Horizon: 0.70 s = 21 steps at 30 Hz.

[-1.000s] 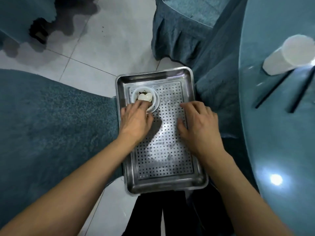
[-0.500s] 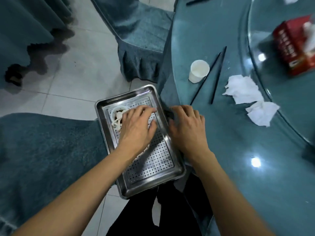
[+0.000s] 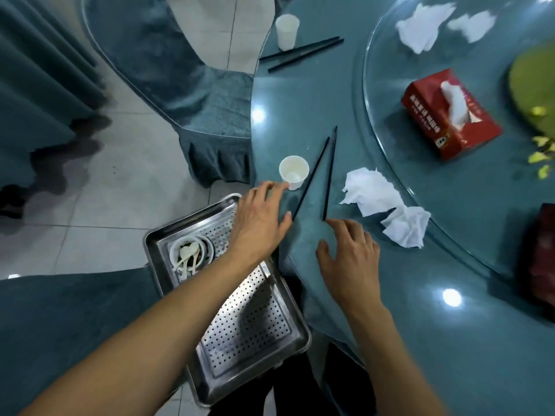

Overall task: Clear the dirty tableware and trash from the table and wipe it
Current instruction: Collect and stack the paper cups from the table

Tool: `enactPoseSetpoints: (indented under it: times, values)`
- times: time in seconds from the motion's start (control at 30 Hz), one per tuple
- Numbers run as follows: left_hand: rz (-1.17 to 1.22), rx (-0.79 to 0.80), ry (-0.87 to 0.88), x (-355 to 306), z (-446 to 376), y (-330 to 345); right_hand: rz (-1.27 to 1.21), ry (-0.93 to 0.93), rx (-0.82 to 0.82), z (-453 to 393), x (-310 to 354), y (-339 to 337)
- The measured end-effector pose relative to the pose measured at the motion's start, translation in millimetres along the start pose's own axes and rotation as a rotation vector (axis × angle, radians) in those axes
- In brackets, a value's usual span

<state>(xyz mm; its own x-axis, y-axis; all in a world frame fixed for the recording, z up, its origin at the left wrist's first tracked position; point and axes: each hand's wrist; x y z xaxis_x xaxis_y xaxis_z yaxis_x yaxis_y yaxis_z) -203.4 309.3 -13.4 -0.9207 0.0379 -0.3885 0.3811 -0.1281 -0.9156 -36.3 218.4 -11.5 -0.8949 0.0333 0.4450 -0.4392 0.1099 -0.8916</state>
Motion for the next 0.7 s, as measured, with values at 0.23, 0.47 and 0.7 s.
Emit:
enactPoseSetpoints:
  times: [0.23,0.47,0.7]
  values:
    - [0.006,0.047,-0.187,-21,-73,28,-0.022,0.014,-0.022,-6,-48,-6]
    - [0.155,0.032,-0.235,-25,-95,43,-0.064,0.025,-0.004,2,-77,-8]
    - [0.309,0.006,-0.291,-6,-38,24,-0.084,-0.075,0.036,-5,-56,-1]
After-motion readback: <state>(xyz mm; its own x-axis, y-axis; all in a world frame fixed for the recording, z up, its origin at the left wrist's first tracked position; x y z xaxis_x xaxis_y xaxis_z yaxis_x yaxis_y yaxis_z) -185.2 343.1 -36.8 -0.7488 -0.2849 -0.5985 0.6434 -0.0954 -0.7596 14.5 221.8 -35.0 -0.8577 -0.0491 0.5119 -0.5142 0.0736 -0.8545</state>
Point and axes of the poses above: each hand's wrist, its own z-axis away from the middle knuckle, its own y-axis out of the palm, x = y × z, and after that the axes turned 12 degrees about -y, right-handed
